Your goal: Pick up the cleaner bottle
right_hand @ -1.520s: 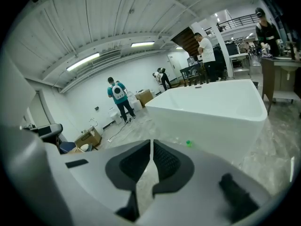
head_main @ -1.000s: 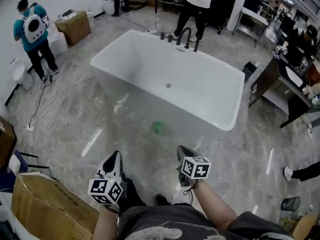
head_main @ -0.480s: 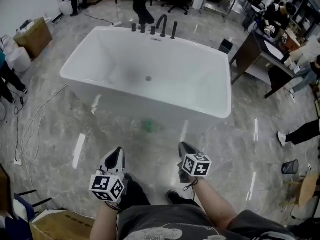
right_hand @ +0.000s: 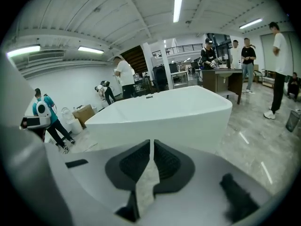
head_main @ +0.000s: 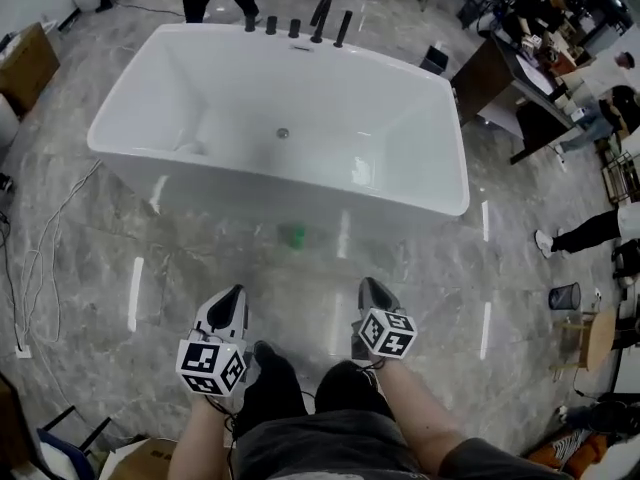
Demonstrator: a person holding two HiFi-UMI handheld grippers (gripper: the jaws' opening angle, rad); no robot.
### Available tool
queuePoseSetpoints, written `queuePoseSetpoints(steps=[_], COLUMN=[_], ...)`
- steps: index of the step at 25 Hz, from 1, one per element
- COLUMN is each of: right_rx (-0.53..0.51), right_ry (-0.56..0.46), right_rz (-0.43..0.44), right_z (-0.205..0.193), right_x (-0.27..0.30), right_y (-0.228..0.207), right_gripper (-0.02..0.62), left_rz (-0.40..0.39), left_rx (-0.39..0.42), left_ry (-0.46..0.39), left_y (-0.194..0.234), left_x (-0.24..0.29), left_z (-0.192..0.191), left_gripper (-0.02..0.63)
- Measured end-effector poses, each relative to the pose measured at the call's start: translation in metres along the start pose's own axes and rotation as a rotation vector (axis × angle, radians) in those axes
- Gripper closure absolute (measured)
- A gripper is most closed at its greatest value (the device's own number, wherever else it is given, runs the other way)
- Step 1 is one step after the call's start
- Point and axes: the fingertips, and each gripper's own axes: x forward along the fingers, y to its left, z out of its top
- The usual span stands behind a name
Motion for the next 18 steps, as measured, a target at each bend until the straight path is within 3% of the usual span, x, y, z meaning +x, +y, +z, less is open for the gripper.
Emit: queuePoseSetpoints(steps=[7, 12, 18], right_rx=[-0.06, -0.065, -0.054], right_ry=[0.082, 0.119, 0.144], right_rz=[0.011, 0.006, 0.016], right_z=[-0.051, -0.089, -0.13], right_x=[0.057, 0.108, 0.182], right_y=[0.019, 0.027, 0.035], right_gripper=[0.557, 0.462, 0.422], left_rz=[0.011, 0.009, -0.006], left_rx=[-0.036, -0.042, -0.049], left_ry=[0.033, 0.071, 0.104], left_y=[0.065, 0.09, 0.119], left_x=[0.039, 0.069, 0.109], left_z=[-0.039, -0.078, -0.12], left_gripper=[0.592, 0.592, 0.592])
